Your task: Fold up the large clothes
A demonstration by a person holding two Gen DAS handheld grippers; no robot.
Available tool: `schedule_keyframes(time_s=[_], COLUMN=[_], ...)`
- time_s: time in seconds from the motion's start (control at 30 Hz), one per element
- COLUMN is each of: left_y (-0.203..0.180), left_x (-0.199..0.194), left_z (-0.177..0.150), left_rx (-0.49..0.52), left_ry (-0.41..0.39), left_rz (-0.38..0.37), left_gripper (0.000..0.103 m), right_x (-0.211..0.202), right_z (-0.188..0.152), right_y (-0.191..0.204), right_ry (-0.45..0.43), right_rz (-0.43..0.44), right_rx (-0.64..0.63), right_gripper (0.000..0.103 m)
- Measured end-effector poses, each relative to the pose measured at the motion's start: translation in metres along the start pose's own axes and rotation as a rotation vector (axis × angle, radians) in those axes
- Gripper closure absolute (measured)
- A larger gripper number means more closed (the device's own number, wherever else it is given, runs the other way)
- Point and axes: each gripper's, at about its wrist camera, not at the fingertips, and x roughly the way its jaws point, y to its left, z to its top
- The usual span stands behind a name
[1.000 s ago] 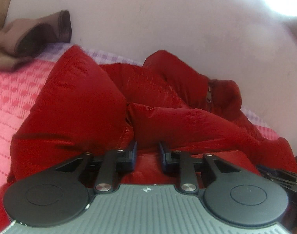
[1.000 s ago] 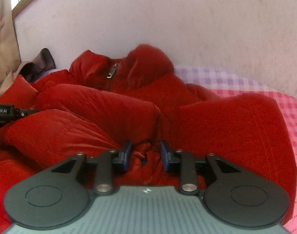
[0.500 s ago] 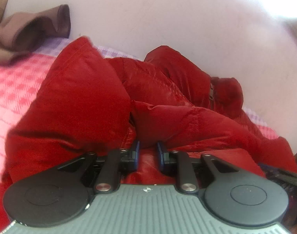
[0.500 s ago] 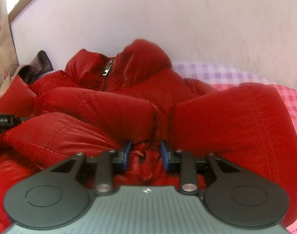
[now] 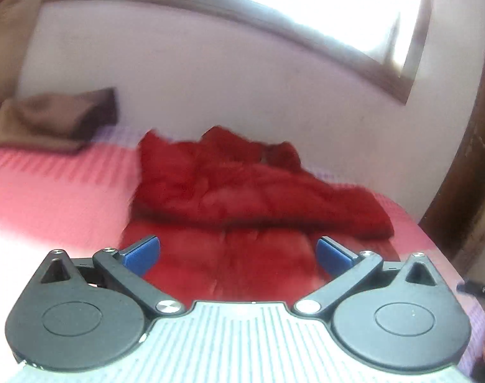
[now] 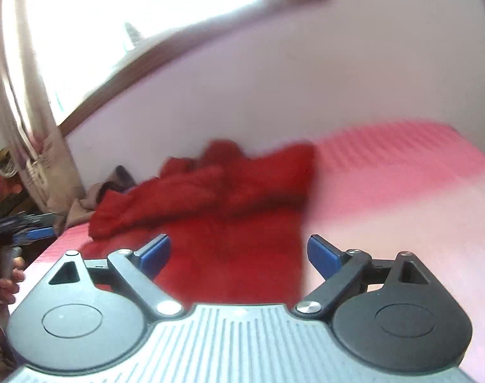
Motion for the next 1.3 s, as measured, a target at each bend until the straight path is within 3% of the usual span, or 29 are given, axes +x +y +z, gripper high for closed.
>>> schedule_keyframes(time_s=[0.17,0.3,0.37,0.43,0.57,0.6,0.63,0.7,0.73,0.83,0.93,1.0,1.07,1.13,1.2,1.23,1.27,1.3], left_y=[0.019,0.036,0.046,0.057,0.058,0.058,0.057,0.056,0.060,0.080,0.073,0.066,0.062,0.054,0.045,0.042,0.039,0.038], left_x=[-0.046,-0.055,-0.053,-0.048,-0.046,-0.043,-0.040,-0.039,-0.036,-0.038,-0.040,-0.037,-0.030,-0.025,-0.020,-0.018,-0.017,-0.015], left_z=[-0.038,-0.063,-0.074,-0.082,-0.086,-0.085,-0.086,-0.090,-0.092,-0.095,-0.095,-0.093,-0.089,-0.089,-0.088,-0.088,-0.088,-0.088], left_rx=[-0.067,-0.125,-0.183,-0.242,-0.270,-0.269,-0.265,-0.262,-0.282,-0.373,-0.305,-0.263,-0.268,-0.261,-0.228,-0.213,-0.195,-0.183], left_ry=[0.032,0.086,0.132,0.177,0.164,0.171,0.173,0.176,0.191,0.192,0.187,0.185,0.187,0.190,0.178,0.172,0.172,0.182], left_rz=[0.028,0.080,0.055,0.021,-0.058,-0.080,-0.100,-0.116,-0.125,-0.178,-0.159,-0.172,-0.233,-0.249,-0.218,-0.201,-0.175,-0.151], left_gripper=[0.006,0.010,0.024,0.029,0.029,0.029,0.029,0.052,0.068,0.071,0.062,0.042,0.007,0.001,0.003,0.015,0.046,0.059], right_x=[-0.021,-0.011,-0.011,-0.006,0.008,0.014,0.020,0.028,0.028,0.023,0.020,0.019,0.020,0.022,0.026,0.029,0.033,0.036], right_z=[-0.052,-0.068,-0.073,-0.073,-0.069,-0.069,-0.069,-0.069,-0.071,-0.075,-0.076,-0.072,-0.070,-0.069,-0.068,-0.068,-0.068,-0.068], right_y=[-0.002,0.003,0.005,0.002,0.001,0.003,0.004,0.003,0.000,-0.011,-0.016,-0.015,-0.014,-0.007,0.005,0.010,0.014,0.016], right_ry=[0.074,0.109,0.087,0.086,0.085,0.095,0.112,0.120,0.121,0.120,0.130,0.136,0.144,0.140,0.136,0.136,0.134,0.125], right_rz=[0.036,0.081,0.099,0.124,0.155,0.159,0.165,0.185,0.194,0.226,0.233,0.210,0.225,0.248,0.257,0.251,0.241,0.240], right_rx=[0.089,0.117,0.138,0.161,0.173,0.171,0.177,0.195,0.202,0.247,0.247,0.248,0.268,0.246,0.207,0.186,0.167,0.155], right_gripper=[0.010,0.010,0.009,0.009,0.012,0.027,0.049,0.066,0.072,0.079,0.080,0.077,0.067,0.044,0.027,0.024,0.024,0.025])
